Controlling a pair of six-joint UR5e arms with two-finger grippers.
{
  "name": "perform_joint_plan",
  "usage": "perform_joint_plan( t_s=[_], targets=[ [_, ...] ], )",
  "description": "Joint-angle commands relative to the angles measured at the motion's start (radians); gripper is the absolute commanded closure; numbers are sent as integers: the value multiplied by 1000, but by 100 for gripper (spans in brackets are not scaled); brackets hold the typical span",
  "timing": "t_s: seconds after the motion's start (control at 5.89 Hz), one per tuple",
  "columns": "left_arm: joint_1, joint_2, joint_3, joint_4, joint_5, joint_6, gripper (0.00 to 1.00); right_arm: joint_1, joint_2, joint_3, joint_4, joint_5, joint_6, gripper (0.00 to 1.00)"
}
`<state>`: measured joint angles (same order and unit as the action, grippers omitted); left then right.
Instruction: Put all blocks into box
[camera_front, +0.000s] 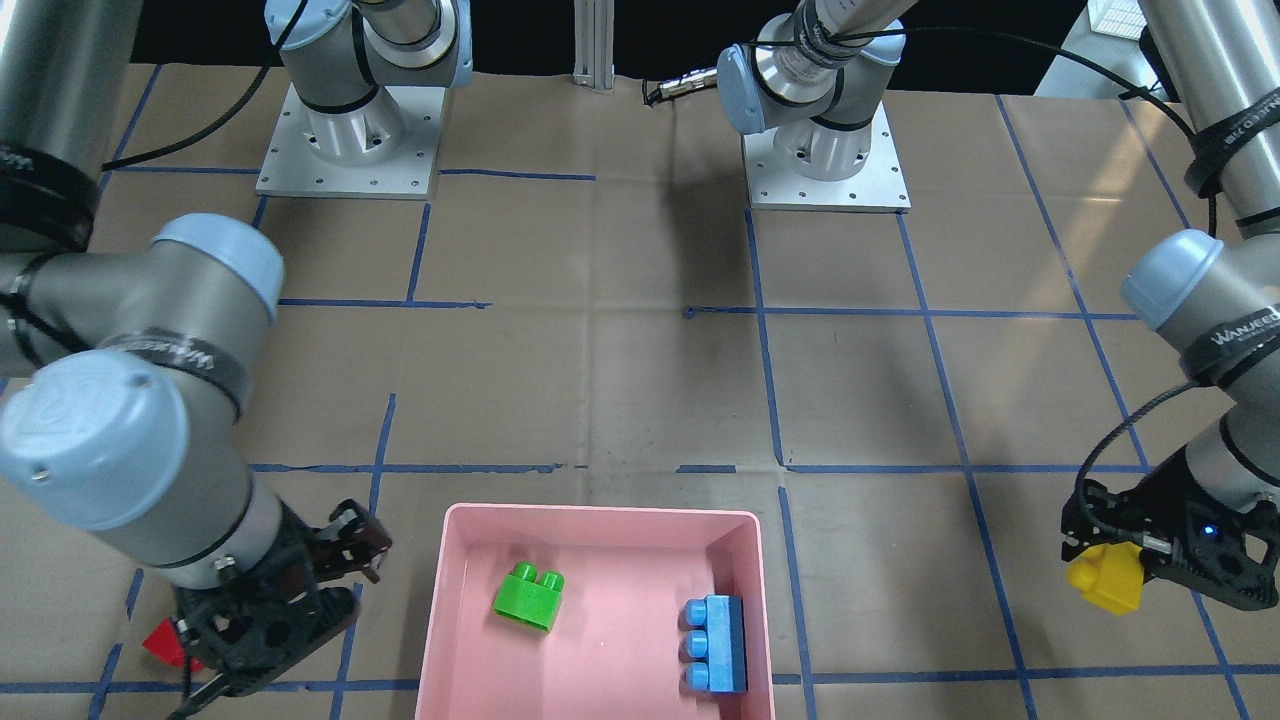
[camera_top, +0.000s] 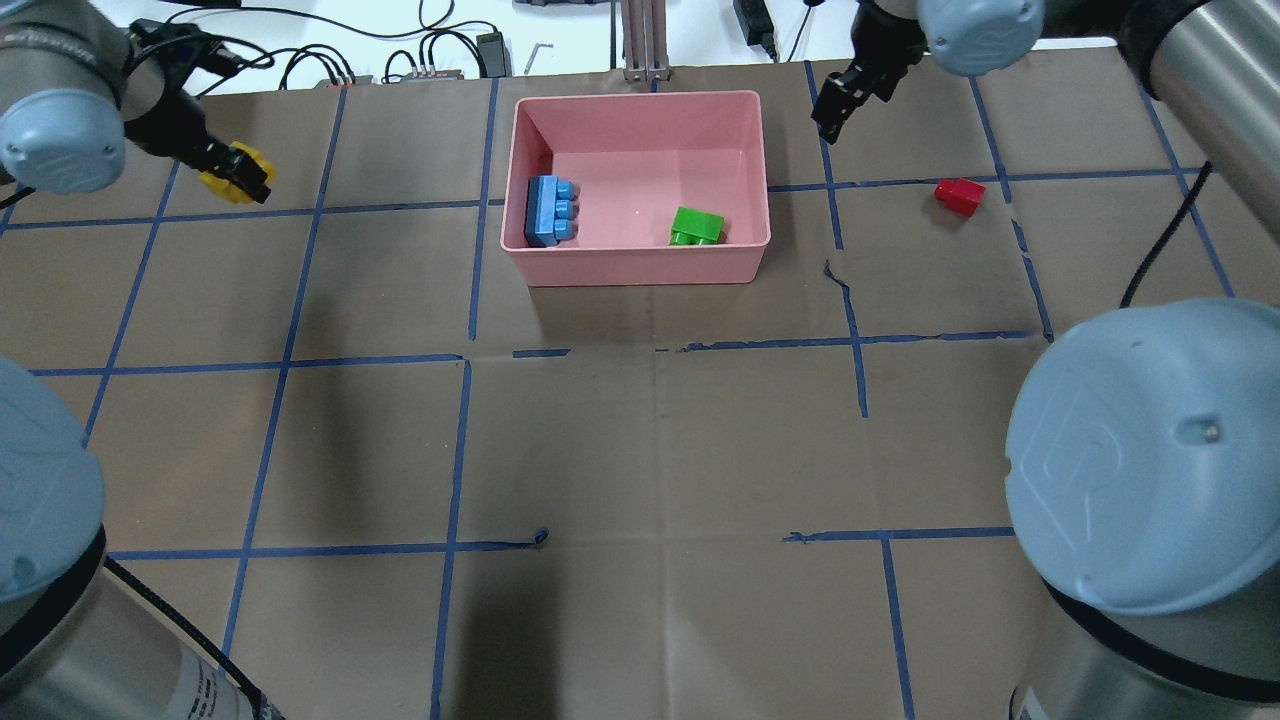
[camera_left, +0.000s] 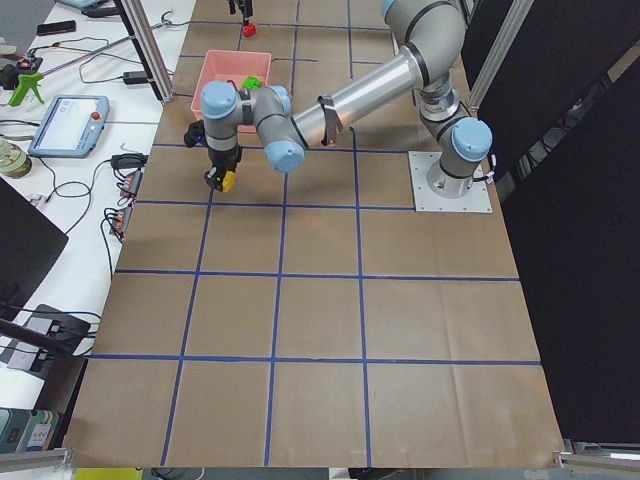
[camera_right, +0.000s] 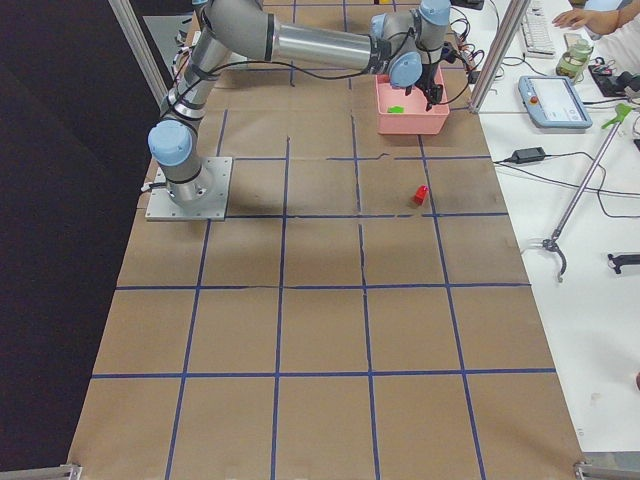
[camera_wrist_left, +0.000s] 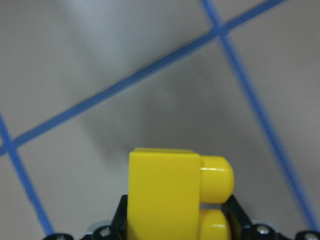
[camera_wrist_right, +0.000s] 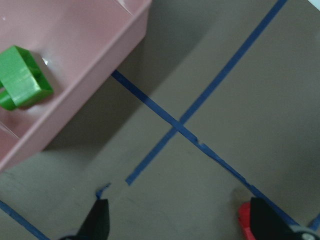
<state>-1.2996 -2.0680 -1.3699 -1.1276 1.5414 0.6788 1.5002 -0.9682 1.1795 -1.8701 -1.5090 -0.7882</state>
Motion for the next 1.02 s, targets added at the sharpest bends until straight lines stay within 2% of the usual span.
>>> perform_joint_plan(
  t_s=[0.0, 0.17, 0.34, 0.51, 0.68, 0.85],
  targets=[
    [-246, -33, 115, -58, 28, -442, 89, -128, 9, 29, -4, 6, -213, 0],
    [-339, -70, 144, -57, 28, -635, 89, -164, 23, 70, -17, 4, -318, 0],
    [-437, -120, 169, -43, 26, -745, 89, -190, 49, 90, -20, 10, -424, 0],
    [-495, -180, 184, 19, 23, -752, 89, -190, 89, 89, -43, 12, -478, 0],
    [-551, -223, 184, 98, 20, -739, 89, -190, 126, 88, -116, 12, -518, 0],
    [-567, -233, 180, 104, 20, -720, 86, -190, 143, 80, -125, 15, -519, 0]
  ],
)
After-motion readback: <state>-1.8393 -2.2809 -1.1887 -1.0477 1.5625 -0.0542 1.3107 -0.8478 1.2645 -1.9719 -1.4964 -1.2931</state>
